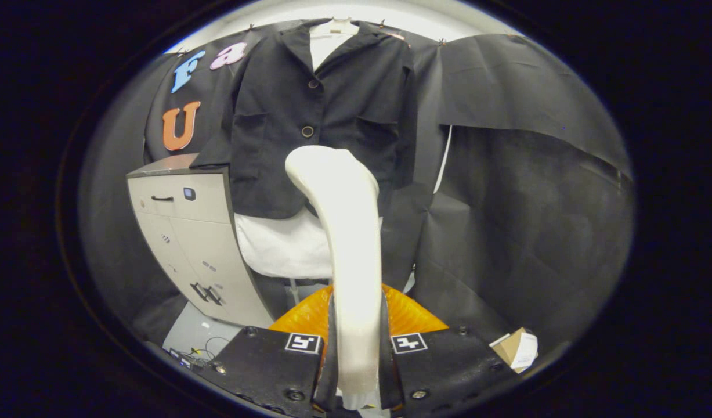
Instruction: Iron the clothes twice with a garment steamer, once on the left side and once on the right side.
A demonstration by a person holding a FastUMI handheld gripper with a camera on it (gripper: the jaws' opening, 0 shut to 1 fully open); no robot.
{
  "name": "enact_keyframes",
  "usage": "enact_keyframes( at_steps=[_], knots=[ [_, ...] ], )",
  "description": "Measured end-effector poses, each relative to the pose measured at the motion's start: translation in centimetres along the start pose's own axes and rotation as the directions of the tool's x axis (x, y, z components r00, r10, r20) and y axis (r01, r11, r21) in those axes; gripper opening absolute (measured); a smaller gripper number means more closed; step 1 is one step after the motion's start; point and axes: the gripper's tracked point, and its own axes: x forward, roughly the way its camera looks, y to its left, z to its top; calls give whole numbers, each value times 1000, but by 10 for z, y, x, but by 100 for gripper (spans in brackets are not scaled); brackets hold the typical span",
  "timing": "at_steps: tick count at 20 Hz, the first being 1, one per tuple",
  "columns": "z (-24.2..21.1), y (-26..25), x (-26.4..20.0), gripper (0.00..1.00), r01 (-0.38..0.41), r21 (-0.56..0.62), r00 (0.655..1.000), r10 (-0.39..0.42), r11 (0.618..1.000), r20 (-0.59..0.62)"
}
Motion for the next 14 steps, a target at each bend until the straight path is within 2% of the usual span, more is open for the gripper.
enact_keyframes(
  at_steps=[4, 8, 14],
  knots=[
    [-7, -14, -38, 31, 5, 25, 1000, -4, 1000, -11],
    [-2, -25, -71, 31, -23, 32, 1000, 23, 999, 11],
    [4, -50, -124, 31, -113, 14, 991, 112, 993, 78]
  ],
)
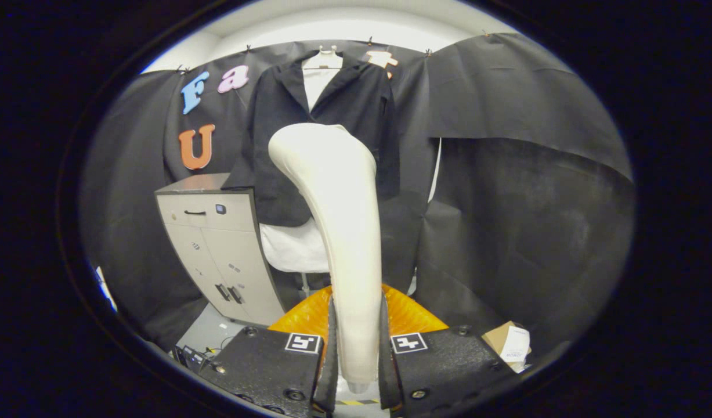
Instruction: Iron the clothes twice with a garment steamer, once on the left side and once on the right side.
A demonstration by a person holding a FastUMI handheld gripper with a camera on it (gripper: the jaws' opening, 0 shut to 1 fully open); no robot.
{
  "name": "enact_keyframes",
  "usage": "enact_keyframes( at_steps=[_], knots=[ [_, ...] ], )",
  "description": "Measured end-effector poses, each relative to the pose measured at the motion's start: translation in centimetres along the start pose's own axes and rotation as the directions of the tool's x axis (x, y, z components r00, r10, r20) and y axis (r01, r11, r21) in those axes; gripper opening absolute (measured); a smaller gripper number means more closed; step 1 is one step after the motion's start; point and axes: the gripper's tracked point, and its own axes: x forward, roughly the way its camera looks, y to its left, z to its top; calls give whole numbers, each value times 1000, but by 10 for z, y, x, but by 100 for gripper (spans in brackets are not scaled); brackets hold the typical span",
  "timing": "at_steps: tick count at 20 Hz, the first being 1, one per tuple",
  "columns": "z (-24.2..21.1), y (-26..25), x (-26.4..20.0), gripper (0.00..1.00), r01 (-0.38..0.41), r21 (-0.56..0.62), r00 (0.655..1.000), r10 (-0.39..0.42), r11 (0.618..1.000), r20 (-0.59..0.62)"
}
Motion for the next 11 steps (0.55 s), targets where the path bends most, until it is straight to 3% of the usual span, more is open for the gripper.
enact_keyframes(
  at_steps=[11],
  knots=[
    [-9, -31, -87, 31, -192, 25, 980, 190, 981, 63]
  ],
)
